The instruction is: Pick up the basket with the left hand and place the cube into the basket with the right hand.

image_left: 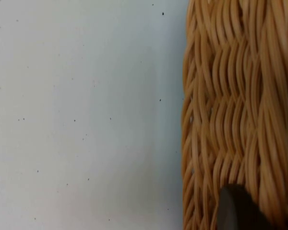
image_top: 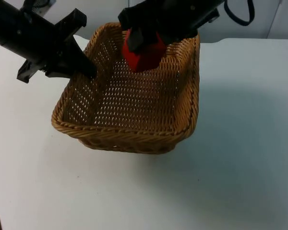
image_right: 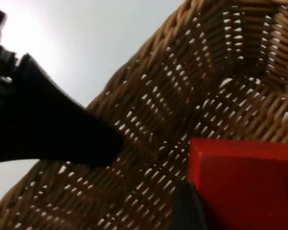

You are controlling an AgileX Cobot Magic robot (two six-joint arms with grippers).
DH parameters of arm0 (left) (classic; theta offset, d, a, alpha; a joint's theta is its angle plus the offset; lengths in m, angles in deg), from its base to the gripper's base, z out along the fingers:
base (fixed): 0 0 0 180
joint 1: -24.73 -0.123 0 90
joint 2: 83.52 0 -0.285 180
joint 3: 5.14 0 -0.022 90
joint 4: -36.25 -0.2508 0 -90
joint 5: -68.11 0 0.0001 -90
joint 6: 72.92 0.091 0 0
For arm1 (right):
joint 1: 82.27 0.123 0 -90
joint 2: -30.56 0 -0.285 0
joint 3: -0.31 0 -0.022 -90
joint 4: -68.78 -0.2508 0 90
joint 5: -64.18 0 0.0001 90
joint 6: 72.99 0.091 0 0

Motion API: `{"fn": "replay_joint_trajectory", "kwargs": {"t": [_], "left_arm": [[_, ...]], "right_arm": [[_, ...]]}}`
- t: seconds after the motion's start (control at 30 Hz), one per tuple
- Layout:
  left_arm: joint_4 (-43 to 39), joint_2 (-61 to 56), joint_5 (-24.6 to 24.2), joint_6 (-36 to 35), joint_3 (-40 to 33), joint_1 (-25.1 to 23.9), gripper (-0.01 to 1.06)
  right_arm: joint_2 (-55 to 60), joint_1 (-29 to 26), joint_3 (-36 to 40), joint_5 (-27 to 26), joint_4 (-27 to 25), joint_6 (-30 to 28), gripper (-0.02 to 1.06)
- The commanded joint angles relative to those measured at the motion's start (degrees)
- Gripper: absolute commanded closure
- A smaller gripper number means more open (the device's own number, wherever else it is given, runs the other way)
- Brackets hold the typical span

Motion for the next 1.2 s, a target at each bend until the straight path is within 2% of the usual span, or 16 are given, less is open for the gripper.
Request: {"fn": "replay_joint_trajectory", "kwargs": {"t": [0.0,0.07,0.1,0.2,0.43,0.53,0.57,0.67,0.7,0.73,0.8,0.83,0.87,0.9,1.0,1.17], "left_arm": [[2.3,-0.9,-1.0,-0.2,0.5,0.0,1.05],[2.3,-0.9,-1.0,-0.2,0.5,0.0,1.05],[2.3,-0.9,-1.0,-0.2,0.5,0.0,1.05],[2.3,-0.9,-1.0,-0.2,0.5,0.0,1.05],[2.3,-0.9,-1.0,-0.2,0.5,0.0,1.05],[2.3,-0.9,-1.0,-0.2,0.5,0.0,1.05],[2.3,-0.9,-1.0,-0.2,0.5,0.0,1.05],[2.3,-0.9,-0.9,-0.2,0.5,0.0,1.05],[2.3,-0.9,-0.9,-0.2,0.5,0.0,1.05],[2.3,-0.9,-0.9,-0.2,0.5,0.0,1.05],[2.3,-0.9,-0.9,-0.2,0.5,0.0,1.05],[2.3,-0.9,-0.9,-0.2,0.5,0.0,1.05],[2.3,-0.9,-0.9,-0.2,0.5,0.0,1.05],[2.3,-0.9,-0.9,-0.2,0.5,0.0,1.05],[2.3,-0.9,-0.9,-0.2,0.5,0.0,1.05],[2.3,-0.9,-0.9,-0.2,0.5,0.0,1.05]], "right_arm": [[-0.1,1.1,-0.2,-3.4,-0.2,-0.4,0.58],[-0.1,1.3,-0.2,-3.5,-0.2,-0.4,0.50],[-0.1,1.3,-0.2,-3.7,-0.1,-0.4,0.29],[-0.2,0.8,-0.2,-2.9,2.6,-0.1,-0.01],[-2.1,-0.4,-0.2,-2.2,7.9,3.1,0.00],[-6.3,-2.2,-0.3,-2.2,18.3,9.0,0.02],[-6.3,-2.2,-0.3,-2.2,18.3,9.0,0.02],[-12.3,-5.9,-0.3,4.6,38.6,23.8,0.15],[-12.3,-5.9,-0.3,4.6,38.6,23.8,0.15],[-13.6,-7.0,-0.3,7.9,43.2,26.8,0.23],[-16.5,-10.5,-0.3,14.4,48.1,28.7,0.49],[-17.5,-12.2,-0.3,16.2,47.9,28.5,0.70],[-17.5,-12.2,-0.3,16.2,47.9,28.5,0.70],[-19.0,-15.5,-0.2,16.8,45.6,28.7,1.04],[-21.1,-19.1,-0.2,15.3,37.3,24.4,1.05],[-21.5,-20.1,-0.2,13.7,34.2,23.0,1.05]]}}
